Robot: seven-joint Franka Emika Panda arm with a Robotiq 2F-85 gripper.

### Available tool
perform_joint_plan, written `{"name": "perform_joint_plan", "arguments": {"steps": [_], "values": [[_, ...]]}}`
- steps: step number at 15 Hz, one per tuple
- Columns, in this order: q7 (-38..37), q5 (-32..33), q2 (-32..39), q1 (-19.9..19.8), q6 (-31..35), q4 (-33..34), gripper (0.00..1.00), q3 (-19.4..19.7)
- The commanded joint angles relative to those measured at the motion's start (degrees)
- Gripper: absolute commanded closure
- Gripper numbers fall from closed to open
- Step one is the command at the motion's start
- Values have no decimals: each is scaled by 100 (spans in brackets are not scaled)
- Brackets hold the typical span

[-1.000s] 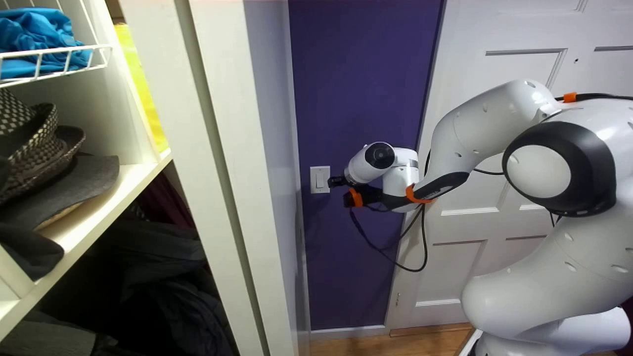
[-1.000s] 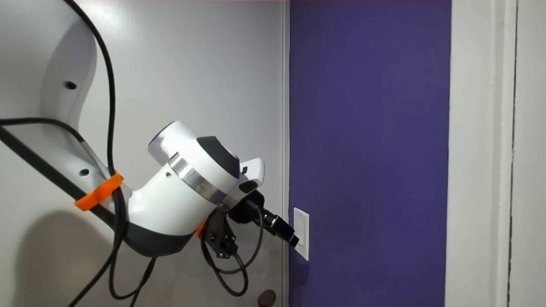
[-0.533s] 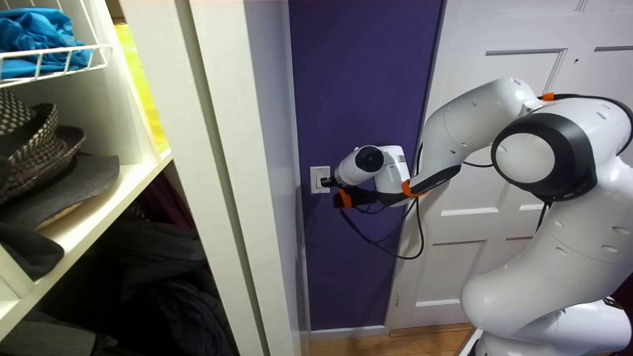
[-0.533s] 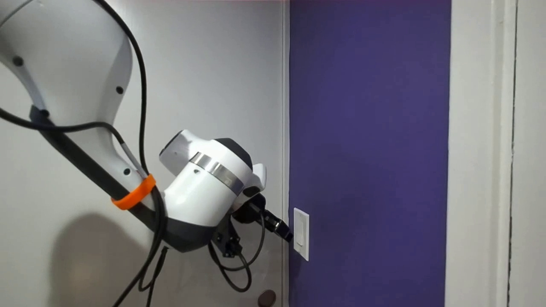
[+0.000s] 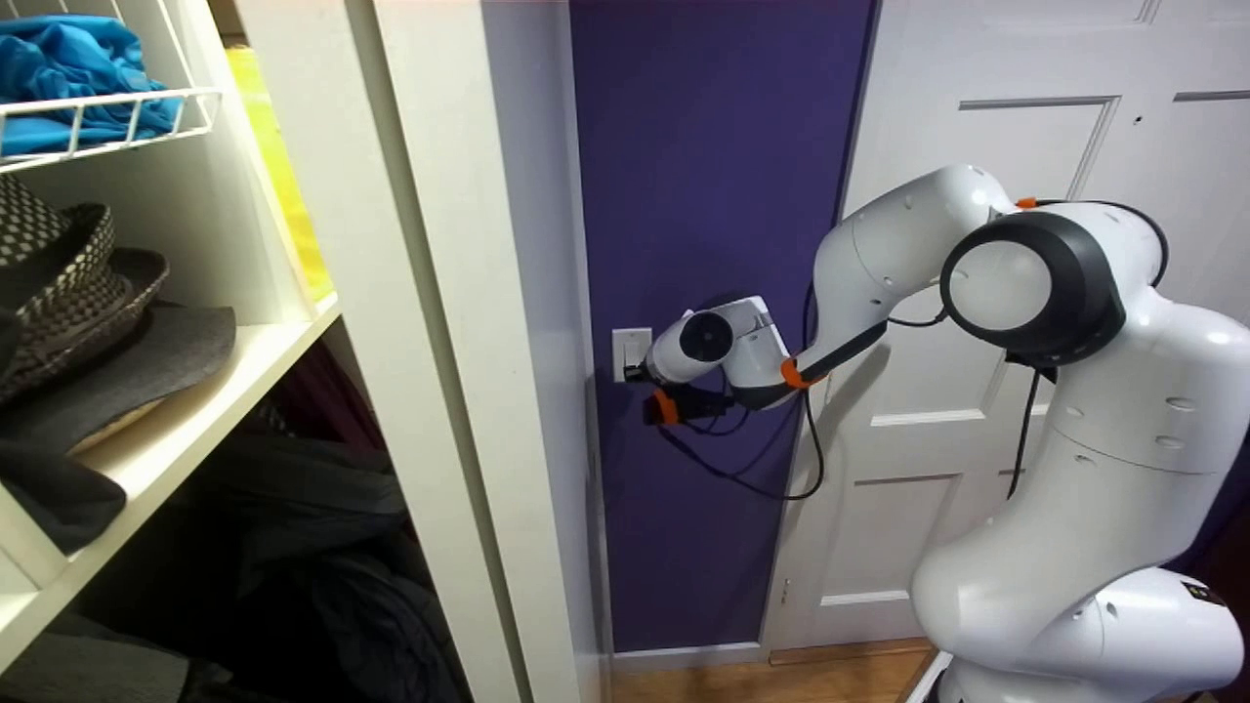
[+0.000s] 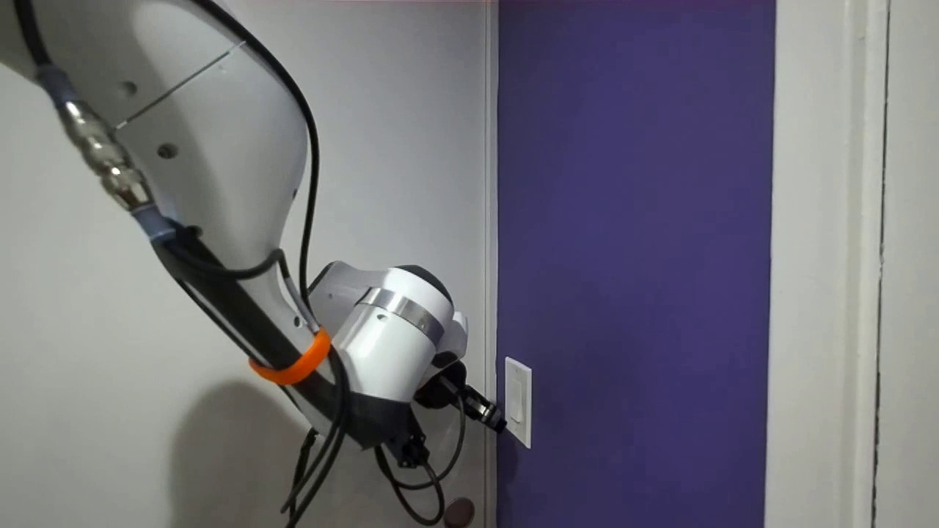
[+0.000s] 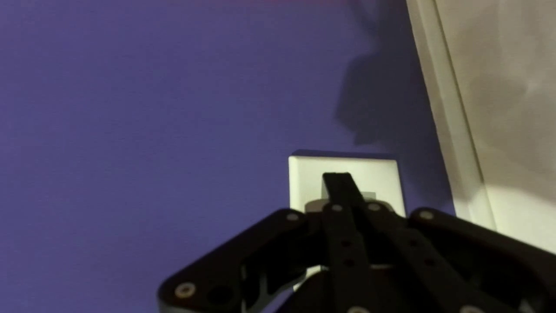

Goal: Flip the light switch on the wall

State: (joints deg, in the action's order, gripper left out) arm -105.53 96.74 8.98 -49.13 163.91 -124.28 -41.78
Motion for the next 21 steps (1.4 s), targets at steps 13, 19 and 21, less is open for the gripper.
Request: {"name": "perform_joint_plan", "arguments": {"steps": [13, 19, 21], "values": [[-796, 1325, 763, 297, -424, 658, 100, -22], [-915, 1503, 762, 279, -490, 726, 100, -13], [-1014, 1614, 798, 281, -503, 740, 100, -16]]}}
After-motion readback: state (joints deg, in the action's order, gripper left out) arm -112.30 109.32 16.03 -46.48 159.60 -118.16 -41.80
